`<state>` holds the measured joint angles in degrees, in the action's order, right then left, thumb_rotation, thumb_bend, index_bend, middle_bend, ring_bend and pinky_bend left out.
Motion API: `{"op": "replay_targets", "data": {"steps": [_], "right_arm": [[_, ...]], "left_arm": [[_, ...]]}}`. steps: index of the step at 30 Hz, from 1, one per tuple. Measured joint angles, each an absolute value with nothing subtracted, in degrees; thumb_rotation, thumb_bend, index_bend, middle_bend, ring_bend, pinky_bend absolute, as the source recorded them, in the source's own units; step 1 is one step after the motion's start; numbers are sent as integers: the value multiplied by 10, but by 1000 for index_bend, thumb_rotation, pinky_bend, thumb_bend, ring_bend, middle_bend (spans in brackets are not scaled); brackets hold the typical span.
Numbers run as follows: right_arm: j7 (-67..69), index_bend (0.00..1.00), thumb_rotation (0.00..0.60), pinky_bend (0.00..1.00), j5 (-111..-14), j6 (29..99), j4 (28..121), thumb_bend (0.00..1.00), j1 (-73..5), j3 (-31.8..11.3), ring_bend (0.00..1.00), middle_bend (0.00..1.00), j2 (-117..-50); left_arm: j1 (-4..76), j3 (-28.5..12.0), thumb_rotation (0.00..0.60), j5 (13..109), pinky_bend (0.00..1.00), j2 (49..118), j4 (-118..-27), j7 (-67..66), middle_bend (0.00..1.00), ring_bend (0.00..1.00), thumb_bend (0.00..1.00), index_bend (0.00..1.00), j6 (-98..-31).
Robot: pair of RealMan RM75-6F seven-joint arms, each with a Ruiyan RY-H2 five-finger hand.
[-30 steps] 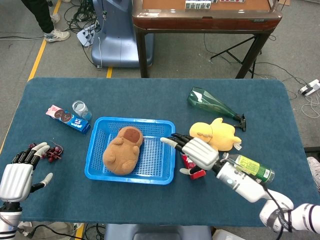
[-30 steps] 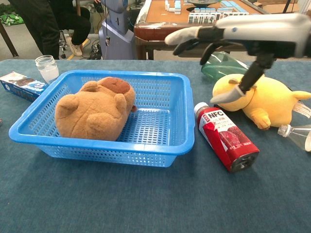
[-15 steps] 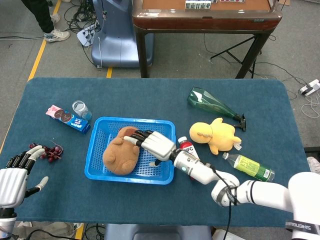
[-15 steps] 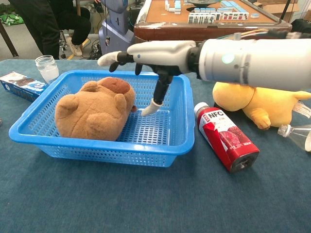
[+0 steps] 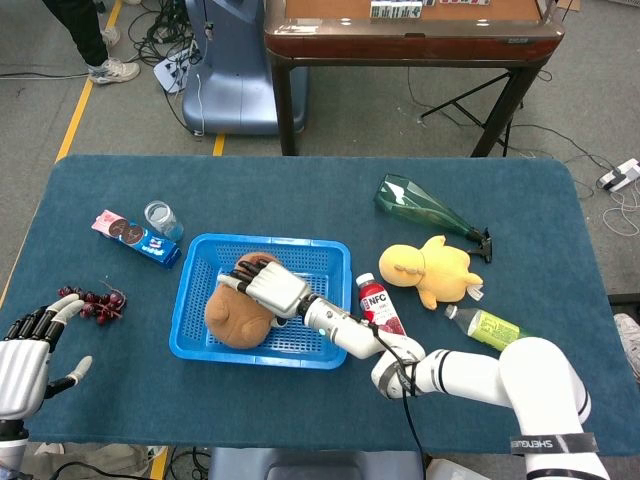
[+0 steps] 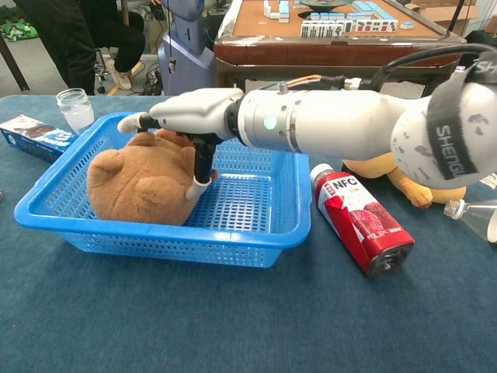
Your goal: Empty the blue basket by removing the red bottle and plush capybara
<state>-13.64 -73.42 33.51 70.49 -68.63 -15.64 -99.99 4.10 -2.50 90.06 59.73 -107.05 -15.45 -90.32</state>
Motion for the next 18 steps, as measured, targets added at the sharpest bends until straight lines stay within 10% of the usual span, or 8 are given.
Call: {"op": "replay_targets", "data": {"steps": [4,12,18], "right_arm": [[-173,62,600,187,-709,326,685,39,-701,-150,54,133,-1019],[-225,740,600,515,-690,383,635,247,-706,-143,453,557,-1068],[-173,826,600,625,-722,436,602,282,-697,-146,543,634,-1089]], "left_arm": [[40,-24,600,900,231,596,-1071,-153,195,199,243,235,-902],[37,-24,600,901,231,595,-1070,-148,195,199,243,237,-904],[35,-27,600,897,231,592,-1067,-140,195,199,243,237,-907]]}}
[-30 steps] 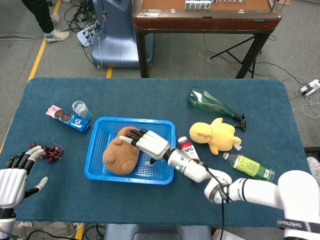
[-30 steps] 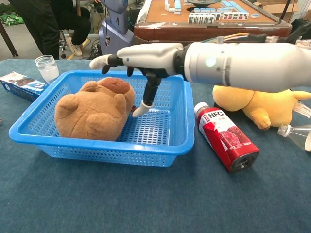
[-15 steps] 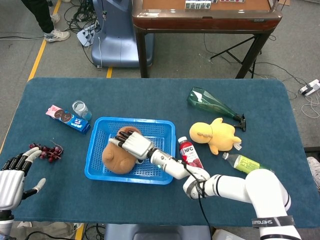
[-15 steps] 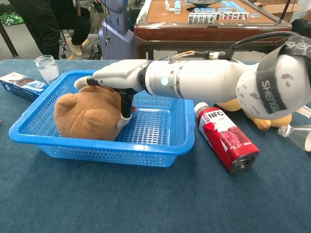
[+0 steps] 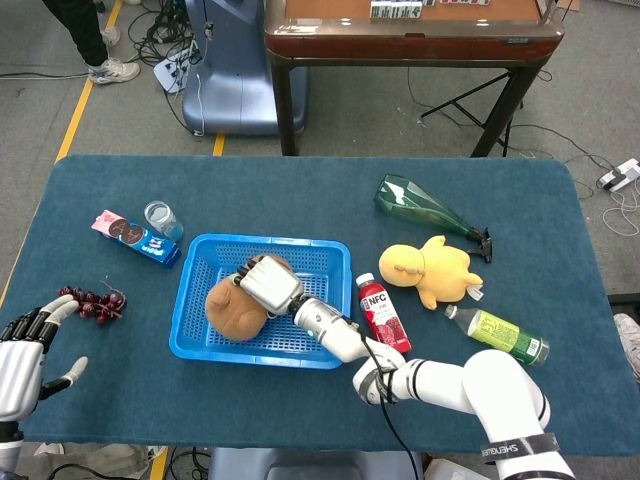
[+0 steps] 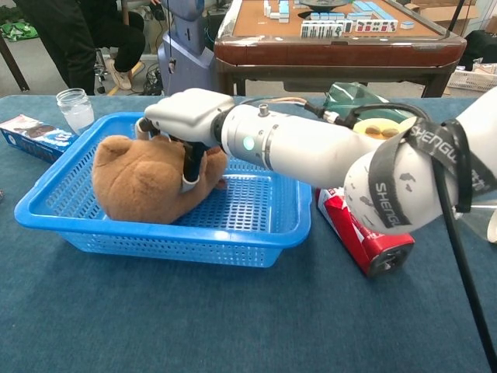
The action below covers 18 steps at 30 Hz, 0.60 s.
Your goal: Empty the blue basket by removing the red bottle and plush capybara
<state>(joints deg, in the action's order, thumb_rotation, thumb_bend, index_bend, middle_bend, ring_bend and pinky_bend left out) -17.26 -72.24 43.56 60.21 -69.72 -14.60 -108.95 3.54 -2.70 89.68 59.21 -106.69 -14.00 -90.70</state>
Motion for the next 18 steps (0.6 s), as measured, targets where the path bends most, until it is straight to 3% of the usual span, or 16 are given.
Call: {"op": "replay_targets", "data": {"steps": [7,18], "right_arm": [[-92,826,600,627,-785,519,642,268,-676,-152,555,637,-1044],[-101,826,600,627,-795,607,792,256,-585,-169,557,635,-858]], "left_arm": [[38,-29,600,899,231,589,-1068,-137,195,199,243,236,-904],[40,-28,600,904,231,592,-1065,-133,195,198,243,233,-900]]}}
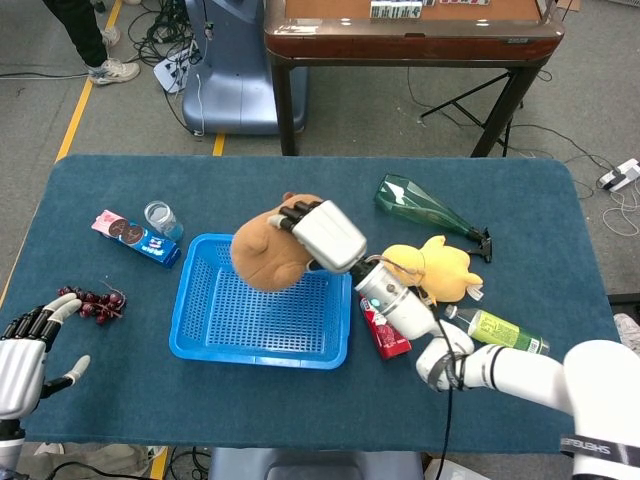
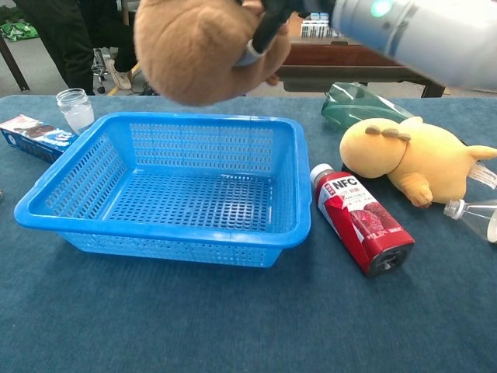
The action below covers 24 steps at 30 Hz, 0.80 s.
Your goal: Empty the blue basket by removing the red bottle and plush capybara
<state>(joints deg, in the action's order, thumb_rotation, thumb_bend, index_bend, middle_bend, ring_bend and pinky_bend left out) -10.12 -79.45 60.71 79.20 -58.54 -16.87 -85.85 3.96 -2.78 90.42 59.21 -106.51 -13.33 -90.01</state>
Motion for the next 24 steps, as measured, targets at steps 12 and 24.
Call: {"op": "replay_targets", "data": {"steps": [12,24], "right_arm": [[-142,825,600,627,-662,574,778,238,-529,-176,557,610,-793],[-186,561,600,627,-539,466,658,231,-554,-173,457,470,-865]], "left_arm": [[39,-24,600,910,231,597,-1062,-133,195,198,243,233,-898],[33,-23,600,912,231,589,-1061,-127,195,198,243,233,-907]]}}
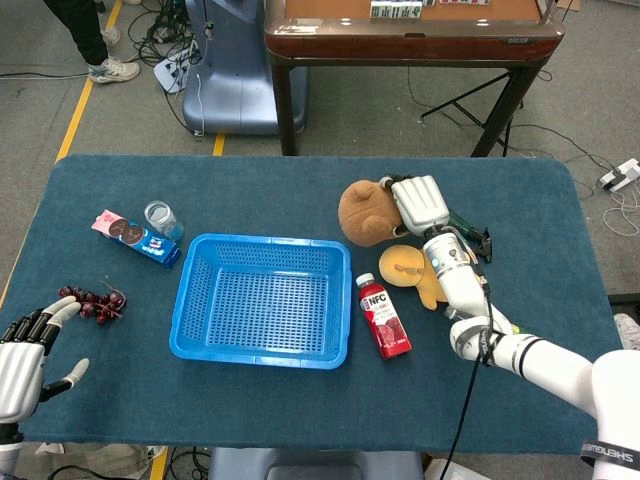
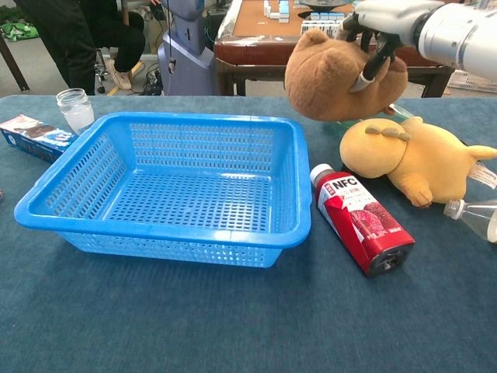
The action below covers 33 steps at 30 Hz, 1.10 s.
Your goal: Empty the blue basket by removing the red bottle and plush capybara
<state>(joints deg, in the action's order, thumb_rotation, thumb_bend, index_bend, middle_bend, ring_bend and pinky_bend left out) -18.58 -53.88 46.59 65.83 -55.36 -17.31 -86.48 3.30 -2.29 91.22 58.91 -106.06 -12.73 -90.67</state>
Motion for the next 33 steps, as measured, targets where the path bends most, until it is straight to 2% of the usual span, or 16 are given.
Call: {"op": "replay_targets", "data": {"steps": [1,6,9,15,22,26,33], "right_arm": [[-186,524,600,627,-534,458,654,231,-557,-173,444,454,-871],[-174,152,600,577,-518,420,653,230,-568,-174,332,306,-880],[-167,15,600,536,-514,409,666,231,-569,-174,276,224,-872],[-143,0,600,457,-522,396,710,243,-564,-174,190,130,-831],[-112,0,600,450,-560,424,780,243,-536,-174,183,134,-776],[-102,2,600,450,-595,472,840,244,-502,-166,185,190,-732],[-103,124,600,450,-659,585,935,263,-407,-130,218,261,-642]], "left_arm": [[33,-22,600,913,231,589,-1061,-128,195,198,243,233,-906],[31,-22,600,912,231,588,-1060,-128,195,198,243,233,-907],[31,-22,600,911,231,588,-1059,-127,195,198,243,233,-907],[33,-22,600,913,231,590,-1059,-129,195,198,242,233,-904],[36,-24,600,914,231,592,-1059,-130,194,198,243,233,-901],[39,-25,600,913,231,593,-1058,-130,195,198,243,233,-896],[42,-30,600,900,231,594,-1053,-125,195,197,243,233,-891]]}}
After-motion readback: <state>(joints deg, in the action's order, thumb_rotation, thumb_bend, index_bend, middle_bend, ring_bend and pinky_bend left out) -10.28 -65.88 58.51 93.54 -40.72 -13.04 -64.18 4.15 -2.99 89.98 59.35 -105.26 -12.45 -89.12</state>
